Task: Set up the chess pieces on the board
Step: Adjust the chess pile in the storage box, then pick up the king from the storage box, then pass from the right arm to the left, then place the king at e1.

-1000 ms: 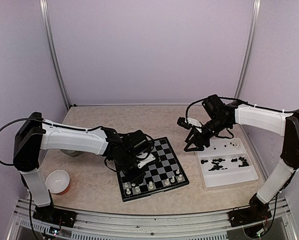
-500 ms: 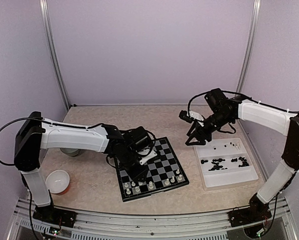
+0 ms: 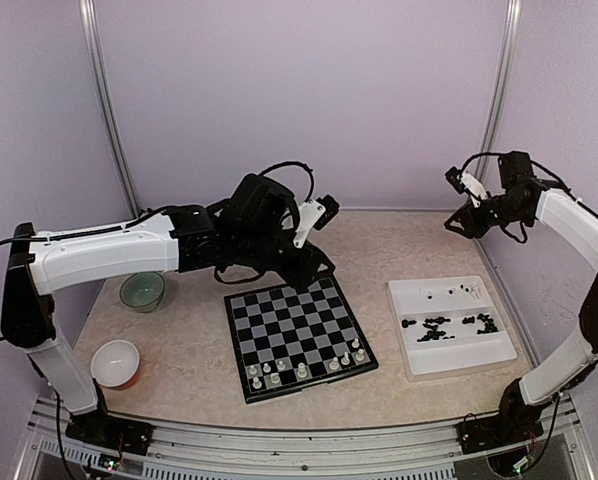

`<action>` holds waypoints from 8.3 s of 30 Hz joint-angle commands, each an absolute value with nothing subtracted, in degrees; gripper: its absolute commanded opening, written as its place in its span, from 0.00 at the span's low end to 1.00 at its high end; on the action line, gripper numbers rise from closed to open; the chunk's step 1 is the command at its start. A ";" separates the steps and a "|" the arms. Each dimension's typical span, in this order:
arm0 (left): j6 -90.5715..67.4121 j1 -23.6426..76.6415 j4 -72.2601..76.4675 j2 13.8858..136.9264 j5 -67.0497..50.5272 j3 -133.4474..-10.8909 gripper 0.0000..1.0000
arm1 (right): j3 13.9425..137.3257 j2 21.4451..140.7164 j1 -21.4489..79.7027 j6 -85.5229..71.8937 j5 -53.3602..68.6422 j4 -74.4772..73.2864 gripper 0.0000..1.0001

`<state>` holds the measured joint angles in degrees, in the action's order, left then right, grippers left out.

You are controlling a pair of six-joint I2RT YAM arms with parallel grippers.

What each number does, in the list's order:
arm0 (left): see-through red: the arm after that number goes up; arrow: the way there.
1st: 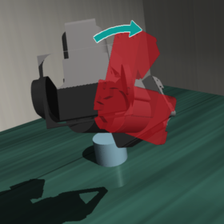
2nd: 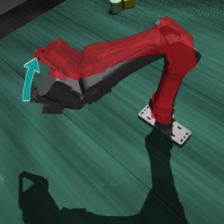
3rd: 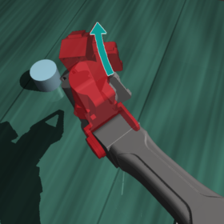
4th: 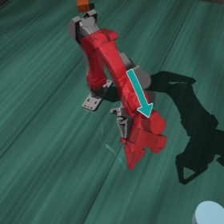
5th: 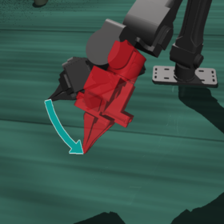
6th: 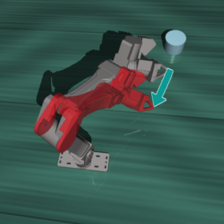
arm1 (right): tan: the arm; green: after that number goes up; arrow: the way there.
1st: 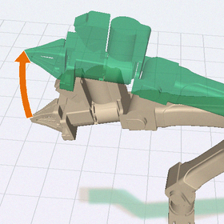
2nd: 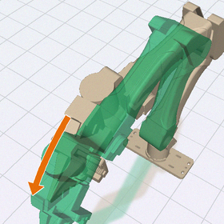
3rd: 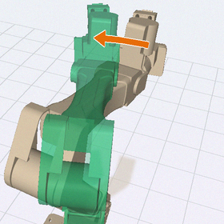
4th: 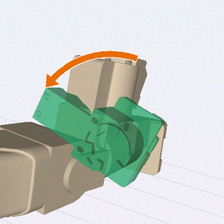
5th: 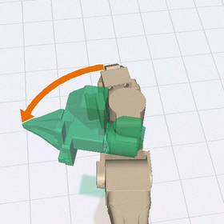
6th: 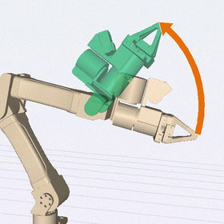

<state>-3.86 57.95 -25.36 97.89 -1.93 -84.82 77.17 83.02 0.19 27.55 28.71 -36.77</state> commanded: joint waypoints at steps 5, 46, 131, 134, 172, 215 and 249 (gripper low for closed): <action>-6.11 58.18 -10.36 101.23 -2.96 -87.38 0.42 | 69.75 92.41 -2.64 30.24 5.05 -40.59 0.29; -8.34 56.23 -6.50 102.28 -11.56 -81.59 0.43 | 64.00 101.10 3.93 31.68 9.69 -37.22 0.00; -11.78 56.69 -11.61 109.58 -14.42 -88.50 0.43 | 69.10 105.19 -2.37 15.21 9.51 -39.04 0.39; -11.87 56.68 -11.82 109.45 -14.41 -88.43 0.43 | 69.52 106.34 -2.37 14.84 10.12 -39.20 0.38; -31.04 52.03 7.23 110.00 -25.45 -87.14 0.46 | 60.82 73.15 12.60 34.51 37.33 -38.50 0.03; -44.60 53.14 21.79 118.59 -35.95 -89.79 0.16 | 69.48 77.45 26.63 37.47 38.37 -44.04 0.13; -4.75 72.24 -15.70 101.79 12.16 -67.13 0.13 | 41.26 67.69 16.46 33.13 27.25 -25.59 0.44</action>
